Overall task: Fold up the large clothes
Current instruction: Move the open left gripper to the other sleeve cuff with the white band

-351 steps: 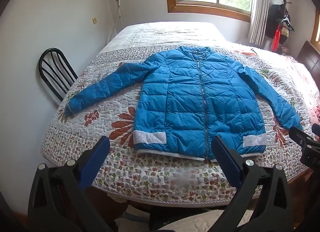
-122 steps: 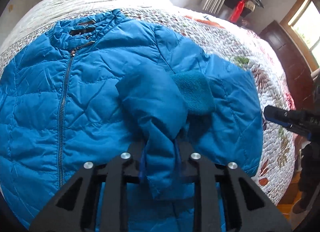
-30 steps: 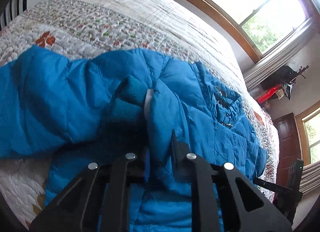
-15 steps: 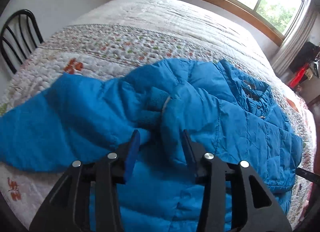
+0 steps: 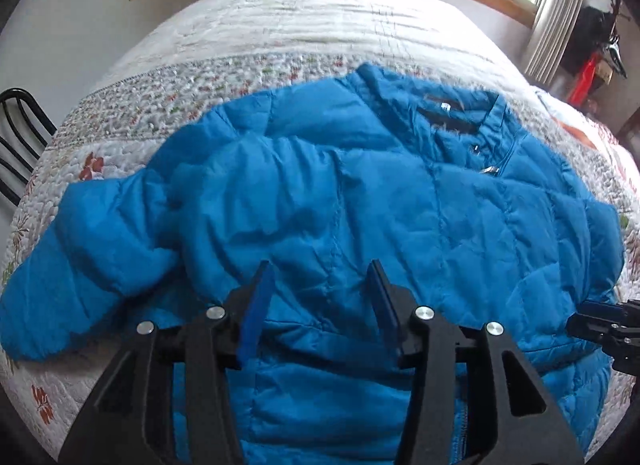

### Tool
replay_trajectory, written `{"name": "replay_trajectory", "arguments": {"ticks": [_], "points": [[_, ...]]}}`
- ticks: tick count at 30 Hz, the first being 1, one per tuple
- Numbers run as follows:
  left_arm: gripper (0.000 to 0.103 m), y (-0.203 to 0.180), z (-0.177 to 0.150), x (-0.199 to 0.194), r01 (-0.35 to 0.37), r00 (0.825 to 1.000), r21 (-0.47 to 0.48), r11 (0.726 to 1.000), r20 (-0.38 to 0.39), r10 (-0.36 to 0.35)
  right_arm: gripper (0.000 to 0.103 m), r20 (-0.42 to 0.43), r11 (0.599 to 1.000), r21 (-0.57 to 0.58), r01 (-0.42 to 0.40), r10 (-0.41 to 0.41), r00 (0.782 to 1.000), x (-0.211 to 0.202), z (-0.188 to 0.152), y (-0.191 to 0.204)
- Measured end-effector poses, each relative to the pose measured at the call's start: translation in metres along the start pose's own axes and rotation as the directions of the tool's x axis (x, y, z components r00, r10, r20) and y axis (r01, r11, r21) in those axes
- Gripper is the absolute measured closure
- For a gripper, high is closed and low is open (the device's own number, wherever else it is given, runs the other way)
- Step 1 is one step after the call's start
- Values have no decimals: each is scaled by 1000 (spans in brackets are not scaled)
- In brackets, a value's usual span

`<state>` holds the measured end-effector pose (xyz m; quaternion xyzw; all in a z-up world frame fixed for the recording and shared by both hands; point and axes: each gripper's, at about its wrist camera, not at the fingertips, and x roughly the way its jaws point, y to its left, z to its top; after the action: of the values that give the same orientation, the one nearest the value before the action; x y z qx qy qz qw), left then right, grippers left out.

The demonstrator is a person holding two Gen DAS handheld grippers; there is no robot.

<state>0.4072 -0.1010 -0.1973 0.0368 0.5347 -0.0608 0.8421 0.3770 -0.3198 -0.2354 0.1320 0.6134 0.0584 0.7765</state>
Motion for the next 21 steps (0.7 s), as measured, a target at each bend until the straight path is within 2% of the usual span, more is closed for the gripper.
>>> {"name": "replay_trajectory", "arguments": {"ticks": [3,7,10,12,14,16,18,21], "points": [[54,9,-9,15,52,998,-16,999,-23,-52,66,5,1000,20,-6,6,1000,10,-3,-5],[54,4,-12,18,28,999,12,1000,-16,-28,69,17,999,36,-2,1,1000,13,-4,-6],[54,7,-9,18,43,998,-9,999,-33,-44,69,14,1000,31,-5,4,1000,12,-4,-7],[55,9,-5,13,50,998,-14,999,-47,-51,69,10,999,41,-23,22,1000,7,-2,-10],[55,16,-4,-4,65,997,-32,997,-43,-66,68,48,997,48,-53,50,998,-14,-5,-13],[48,32,-6,-31,84,996,-68,994,13,-83,66,112,997,40,-67,62,992,-41,-12,-16],[30,61,-14,-60,99,994,-114,989,68,-91,61,139,998,49,-50,43,989,-60,-18,-19],[28,117,-31,-87,35,996,-203,979,88,-17,59,153,997,63,-39,29,988,-75,-24,-26]]}}
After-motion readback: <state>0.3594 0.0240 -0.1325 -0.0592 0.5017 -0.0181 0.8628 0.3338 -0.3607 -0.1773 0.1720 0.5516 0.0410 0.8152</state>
